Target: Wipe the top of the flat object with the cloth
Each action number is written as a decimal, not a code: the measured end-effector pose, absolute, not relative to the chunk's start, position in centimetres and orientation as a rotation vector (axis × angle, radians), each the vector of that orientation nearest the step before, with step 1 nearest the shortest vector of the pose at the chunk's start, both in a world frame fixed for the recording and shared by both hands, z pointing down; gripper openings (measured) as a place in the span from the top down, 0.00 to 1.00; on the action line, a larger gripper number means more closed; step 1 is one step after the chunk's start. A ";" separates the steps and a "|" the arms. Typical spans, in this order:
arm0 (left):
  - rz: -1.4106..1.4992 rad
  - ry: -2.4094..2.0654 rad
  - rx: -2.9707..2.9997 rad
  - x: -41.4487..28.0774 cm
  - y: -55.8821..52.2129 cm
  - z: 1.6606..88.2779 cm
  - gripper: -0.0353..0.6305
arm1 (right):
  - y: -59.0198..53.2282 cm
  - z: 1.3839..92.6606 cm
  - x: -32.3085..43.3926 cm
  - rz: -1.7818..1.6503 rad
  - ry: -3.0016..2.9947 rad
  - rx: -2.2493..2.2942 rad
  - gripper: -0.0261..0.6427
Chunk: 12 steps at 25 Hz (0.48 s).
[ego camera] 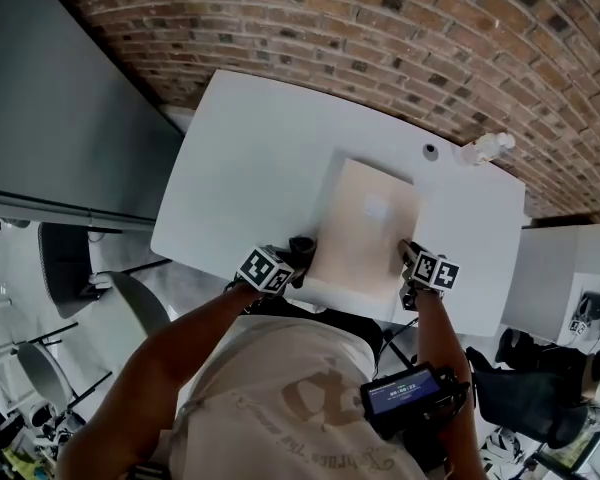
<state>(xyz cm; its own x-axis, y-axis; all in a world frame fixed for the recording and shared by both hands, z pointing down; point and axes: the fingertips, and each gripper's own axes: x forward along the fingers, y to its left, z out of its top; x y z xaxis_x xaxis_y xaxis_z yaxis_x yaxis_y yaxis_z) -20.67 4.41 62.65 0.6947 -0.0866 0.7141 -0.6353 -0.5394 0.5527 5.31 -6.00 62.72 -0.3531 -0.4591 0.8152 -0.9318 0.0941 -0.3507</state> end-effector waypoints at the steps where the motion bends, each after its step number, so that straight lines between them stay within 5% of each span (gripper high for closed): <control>1: 0.805 -0.549 2.027 -20.8 4.9 62.8 0.78 | -6.0 62.8 5.3 1.205 -1.869 1.361 0.73; 12: 0.693 -0.785 1.780 -22.4 8.5 63.2 0.78 | -6.3 62.6 5.1 1.269 -1.943 1.281 0.72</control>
<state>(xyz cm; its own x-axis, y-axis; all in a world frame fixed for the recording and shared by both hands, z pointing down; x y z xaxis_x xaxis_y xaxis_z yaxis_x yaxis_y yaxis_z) -22.38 8.49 63.20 0.6208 -0.1880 0.7611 -0.7786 -0.2611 0.5706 5.10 -6.30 62.58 -0.4423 -0.4412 0.7808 -0.8923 0.1292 -0.4325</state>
